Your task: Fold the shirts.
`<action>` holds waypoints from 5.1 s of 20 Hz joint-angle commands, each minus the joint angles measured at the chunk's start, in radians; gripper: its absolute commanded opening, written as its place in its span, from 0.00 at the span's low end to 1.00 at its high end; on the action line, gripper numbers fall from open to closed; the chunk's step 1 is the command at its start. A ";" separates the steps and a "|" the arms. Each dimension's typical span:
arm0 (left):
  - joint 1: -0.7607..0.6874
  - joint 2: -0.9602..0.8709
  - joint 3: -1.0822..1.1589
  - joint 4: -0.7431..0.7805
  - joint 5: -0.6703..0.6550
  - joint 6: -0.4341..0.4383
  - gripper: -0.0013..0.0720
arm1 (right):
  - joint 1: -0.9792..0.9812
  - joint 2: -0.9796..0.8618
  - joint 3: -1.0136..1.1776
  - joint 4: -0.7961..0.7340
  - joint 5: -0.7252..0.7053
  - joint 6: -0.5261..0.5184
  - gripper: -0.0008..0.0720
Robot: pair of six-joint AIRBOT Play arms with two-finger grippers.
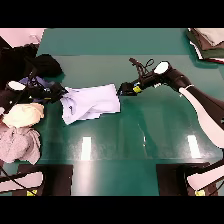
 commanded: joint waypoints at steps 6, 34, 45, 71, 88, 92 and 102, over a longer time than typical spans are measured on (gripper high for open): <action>0.000 -0.010 0.047 -0.096 0.084 0.071 0.05 | 0.001 0.001 0.000 0.000 0.007 0.001 0.68; -0.001 -0.072 0.198 0.097 -0.457 0.381 0.76 | -0.016 -0.062 -0.002 0.003 0.085 0.124 0.84; -0.001 -0.070 0.385 0.082 -0.525 0.356 0.76 | 0.174 -0.205 0.000 0.294 -0.276 0.134 0.83; -0.002 -0.070 0.385 0.064 -0.579 0.198 0.75 | -1.222 0.698 -0.562 -0.166 -0.300 0.101 0.03; -0.001 -0.070 0.385 -0.010 -0.585 0.207 0.10 | -1.441 0.603 -0.328 -0.842 0.079 0.236 0.26; -0.002 -0.070 0.385 -0.010 -0.597 0.208 0.10 | -1.442 0.575 -0.186 -0.849 0.124 0.234 0.80; -0.001 -0.071 0.385 -0.011 -0.555 0.206 0.10 | -1.060 0.575 -0.081 -0.410 0.293 0.251 0.80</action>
